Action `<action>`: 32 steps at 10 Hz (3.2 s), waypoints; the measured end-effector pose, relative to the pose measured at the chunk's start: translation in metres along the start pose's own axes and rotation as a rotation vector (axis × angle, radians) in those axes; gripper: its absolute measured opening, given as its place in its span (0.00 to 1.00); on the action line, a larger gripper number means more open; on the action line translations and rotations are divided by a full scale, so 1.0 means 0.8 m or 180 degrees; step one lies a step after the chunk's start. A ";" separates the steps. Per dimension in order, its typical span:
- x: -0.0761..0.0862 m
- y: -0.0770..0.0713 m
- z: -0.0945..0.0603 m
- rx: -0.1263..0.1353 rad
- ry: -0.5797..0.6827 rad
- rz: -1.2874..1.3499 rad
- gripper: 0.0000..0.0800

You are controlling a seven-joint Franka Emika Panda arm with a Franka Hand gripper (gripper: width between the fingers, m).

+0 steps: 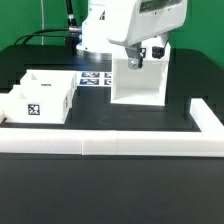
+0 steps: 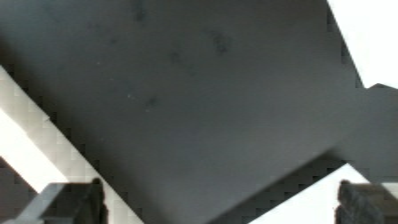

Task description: Assemble drawer

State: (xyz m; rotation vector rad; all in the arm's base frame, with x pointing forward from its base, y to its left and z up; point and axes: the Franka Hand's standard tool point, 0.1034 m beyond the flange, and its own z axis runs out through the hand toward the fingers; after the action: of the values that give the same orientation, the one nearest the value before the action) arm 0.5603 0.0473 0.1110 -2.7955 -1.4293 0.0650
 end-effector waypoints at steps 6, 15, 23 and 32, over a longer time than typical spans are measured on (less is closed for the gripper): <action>0.000 0.000 0.000 0.0000 0.0000 0.0000 0.81; -0.017 -0.081 -0.029 -0.0068 -0.0050 0.1207 0.81; -0.034 -0.171 -0.012 0.0065 0.0005 0.2708 0.81; -0.053 -0.222 0.016 0.0177 -0.0095 0.3321 0.81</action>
Offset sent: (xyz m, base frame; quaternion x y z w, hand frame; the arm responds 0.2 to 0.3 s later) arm 0.0000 0.0000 0.0000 0.0000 0.0000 0.0000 1.0000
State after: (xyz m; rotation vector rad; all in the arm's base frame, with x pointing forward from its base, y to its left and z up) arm 0.3917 0.1168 0.1035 -3.1201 0.1553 0.1345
